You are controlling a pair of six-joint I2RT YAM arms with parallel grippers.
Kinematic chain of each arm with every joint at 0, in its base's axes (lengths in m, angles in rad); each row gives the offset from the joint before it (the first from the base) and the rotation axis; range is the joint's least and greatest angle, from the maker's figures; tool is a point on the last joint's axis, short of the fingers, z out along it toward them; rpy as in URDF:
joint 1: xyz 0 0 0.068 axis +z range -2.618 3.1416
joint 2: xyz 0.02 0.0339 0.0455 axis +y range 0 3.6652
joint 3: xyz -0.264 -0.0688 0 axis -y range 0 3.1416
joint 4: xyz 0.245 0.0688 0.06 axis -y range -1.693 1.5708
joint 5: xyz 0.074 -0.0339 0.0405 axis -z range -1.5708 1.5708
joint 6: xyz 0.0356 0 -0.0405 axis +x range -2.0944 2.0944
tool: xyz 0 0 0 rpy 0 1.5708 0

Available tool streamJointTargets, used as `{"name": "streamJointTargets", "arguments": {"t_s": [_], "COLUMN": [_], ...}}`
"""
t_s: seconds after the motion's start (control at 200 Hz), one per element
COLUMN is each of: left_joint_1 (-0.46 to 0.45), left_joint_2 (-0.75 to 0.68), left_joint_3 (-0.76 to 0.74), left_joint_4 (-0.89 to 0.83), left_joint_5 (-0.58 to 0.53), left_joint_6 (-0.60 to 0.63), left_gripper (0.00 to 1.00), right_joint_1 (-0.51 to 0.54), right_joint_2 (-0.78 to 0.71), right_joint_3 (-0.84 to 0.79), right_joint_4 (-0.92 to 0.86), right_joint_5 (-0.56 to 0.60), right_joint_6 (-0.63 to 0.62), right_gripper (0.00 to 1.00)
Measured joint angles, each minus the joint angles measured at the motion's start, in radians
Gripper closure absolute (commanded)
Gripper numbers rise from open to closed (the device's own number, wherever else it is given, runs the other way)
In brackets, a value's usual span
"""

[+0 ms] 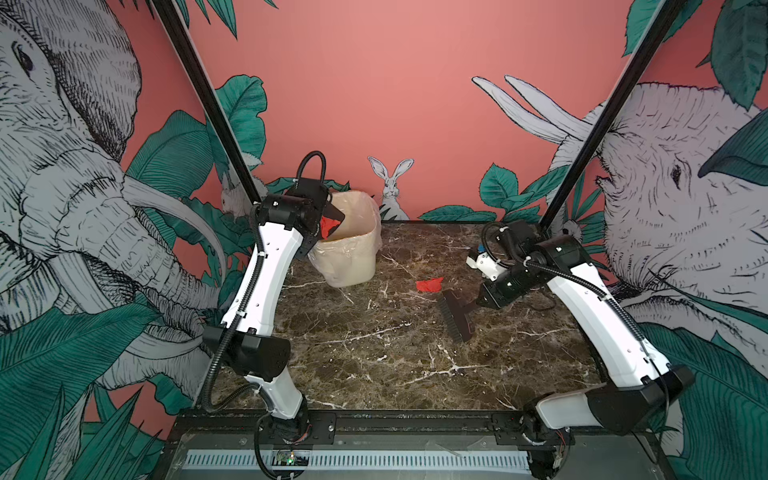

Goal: Sweep away the paper scraps from the table
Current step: 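Tip the dustpan over the cream bin with the left gripper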

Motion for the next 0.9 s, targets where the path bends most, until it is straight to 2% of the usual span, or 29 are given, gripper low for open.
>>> {"name": "streamJointTargets", "arguments": {"t_s": [0.28, 0.61, 0.775, 0.9], "left_joint_1": [-0.037, -0.075, -0.094, -0.116], "left_joint_2": [0.0, -0.007, -0.03, -0.068], "left_joint_3": [-0.019, -0.105, -0.183, -0.302], "left_joint_4": [0.077, 0.237, 0.348, 0.511], "left_joint_5": [-0.113, -0.217, -0.271, -0.324], "left_joint_6": [0.099, 0.295, 0.428, 0.584], "left_gripper": [1.0, 1.0, 1.0, 1.0], "right_joint_1": [0.0, 0.0, 0.0, 0.0], "right_joint_2": [0.005, 0.01, 0.01, 0.01], "right_joint_3": [0.001, 0.001, 0.001, 0.001], "right_joint_4": [-0.003, -0.007, -0.014, -0.018], "right_joint_5": [-0.012, -0.025, -0.027, -0.027], "right_joint_6": [0.002, 0.011, 0.015, 0.016], "right_gripper": [1.0, 1.0, 1.0, 1.0]}}
